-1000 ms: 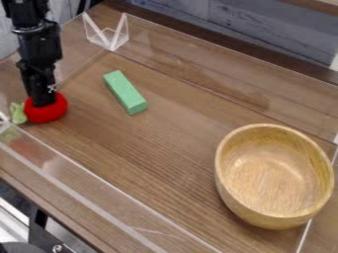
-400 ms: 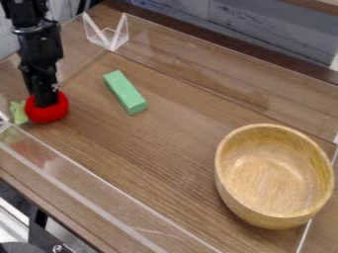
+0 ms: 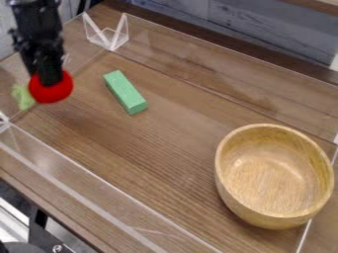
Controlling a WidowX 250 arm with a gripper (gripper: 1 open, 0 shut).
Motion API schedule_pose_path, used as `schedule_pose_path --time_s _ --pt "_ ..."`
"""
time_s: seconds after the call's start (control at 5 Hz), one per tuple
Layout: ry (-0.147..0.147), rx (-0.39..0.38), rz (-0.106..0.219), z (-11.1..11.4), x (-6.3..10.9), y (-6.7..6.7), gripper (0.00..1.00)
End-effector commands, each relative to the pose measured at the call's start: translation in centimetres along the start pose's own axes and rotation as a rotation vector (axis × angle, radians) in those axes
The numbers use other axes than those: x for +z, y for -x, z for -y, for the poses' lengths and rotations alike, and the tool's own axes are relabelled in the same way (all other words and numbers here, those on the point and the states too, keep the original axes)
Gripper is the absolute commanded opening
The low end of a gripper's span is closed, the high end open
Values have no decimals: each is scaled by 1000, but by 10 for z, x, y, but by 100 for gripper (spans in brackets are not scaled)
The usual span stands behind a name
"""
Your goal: Move the red object to the right side of the table
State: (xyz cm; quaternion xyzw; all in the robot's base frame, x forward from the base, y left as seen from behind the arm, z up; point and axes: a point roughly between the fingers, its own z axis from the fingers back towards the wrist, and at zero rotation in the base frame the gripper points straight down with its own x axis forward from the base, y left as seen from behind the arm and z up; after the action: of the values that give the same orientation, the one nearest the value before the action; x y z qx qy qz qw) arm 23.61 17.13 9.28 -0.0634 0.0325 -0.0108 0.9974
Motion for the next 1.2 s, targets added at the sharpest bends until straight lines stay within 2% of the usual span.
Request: schedule_pose_path --time_s 0.0,0.2,0.6,0.8,1.0 --pt "-14 13 82 30 40 -25 0" --pt "9 1 94 53 50 -40 0" --pt "44 -79 90 97 66 -67 0" --pt "53 -122 81 112 71 -76 0" --pt "56 -87 72 116 67 -77 0"
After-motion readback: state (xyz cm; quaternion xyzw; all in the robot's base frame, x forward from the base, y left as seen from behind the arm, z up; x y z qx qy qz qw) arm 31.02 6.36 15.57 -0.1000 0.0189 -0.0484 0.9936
